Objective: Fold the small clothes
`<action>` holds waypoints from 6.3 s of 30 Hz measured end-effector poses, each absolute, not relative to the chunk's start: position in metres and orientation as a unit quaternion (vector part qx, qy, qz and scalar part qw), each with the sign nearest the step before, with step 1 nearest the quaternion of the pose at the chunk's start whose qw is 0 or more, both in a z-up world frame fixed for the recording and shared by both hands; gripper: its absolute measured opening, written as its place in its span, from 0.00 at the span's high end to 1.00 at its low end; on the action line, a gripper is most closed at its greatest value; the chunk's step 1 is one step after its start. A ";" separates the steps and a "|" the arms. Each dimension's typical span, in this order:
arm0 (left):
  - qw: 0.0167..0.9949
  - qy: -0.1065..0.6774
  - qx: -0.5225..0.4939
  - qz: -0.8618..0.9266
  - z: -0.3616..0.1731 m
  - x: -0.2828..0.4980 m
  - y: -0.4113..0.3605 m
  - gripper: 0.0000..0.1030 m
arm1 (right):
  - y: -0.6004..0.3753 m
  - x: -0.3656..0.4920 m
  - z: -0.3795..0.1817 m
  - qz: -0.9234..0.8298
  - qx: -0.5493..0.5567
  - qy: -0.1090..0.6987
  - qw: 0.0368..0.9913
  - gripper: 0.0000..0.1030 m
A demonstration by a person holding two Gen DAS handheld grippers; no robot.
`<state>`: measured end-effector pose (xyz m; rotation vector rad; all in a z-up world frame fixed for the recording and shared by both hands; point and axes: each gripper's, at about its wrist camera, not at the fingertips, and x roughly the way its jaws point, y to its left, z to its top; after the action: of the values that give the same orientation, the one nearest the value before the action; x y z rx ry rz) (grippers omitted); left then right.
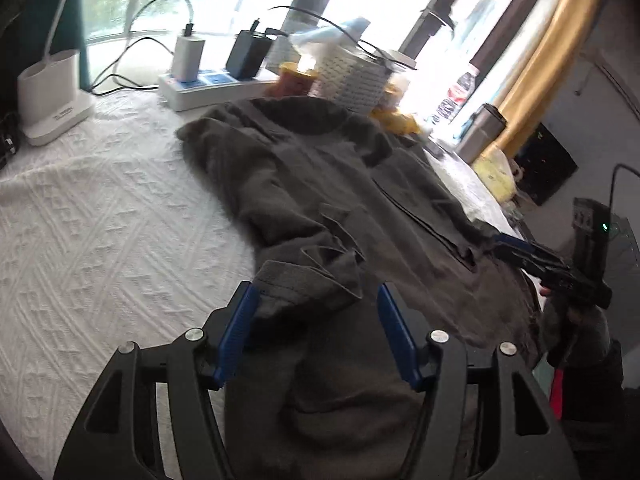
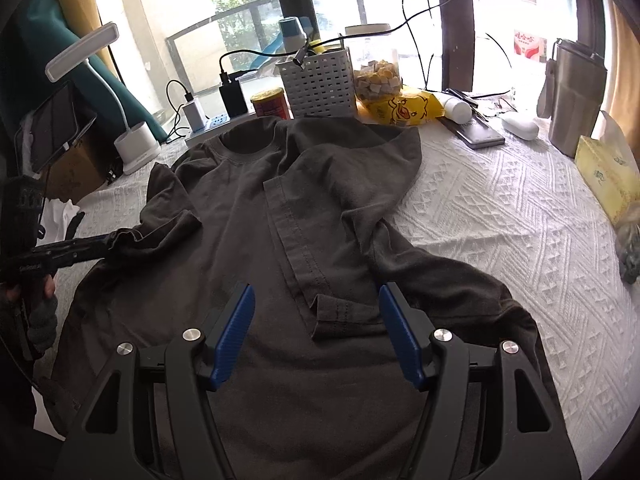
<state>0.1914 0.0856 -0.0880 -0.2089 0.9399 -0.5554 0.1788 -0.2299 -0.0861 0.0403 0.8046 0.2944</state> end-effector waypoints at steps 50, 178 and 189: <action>0.894 0.420 0.047 -0.147 -0.084 0.154 0.012 0.39 | -0.249 0.142 -0.094 0.235 -0.013 0.367 0.900 0.34; 0.968 0.251 -0.006 0.001 0.011 0.191 0.125 0.96 | -0.307 0.249 -0.009 0.125 0.024 0.236 0.963 0.85; 0.967 0.256 -0.011 0.006 0.005 0.239 0.136 0.96 | -0.291 0.311 -0.006 0.116 0.002 0.244 0.963 0.85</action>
<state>0.2394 0.1356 0.0049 -0.0214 0.5174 0.0124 0.3110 -0.2911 -0.0056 0.0043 0.4939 0.2342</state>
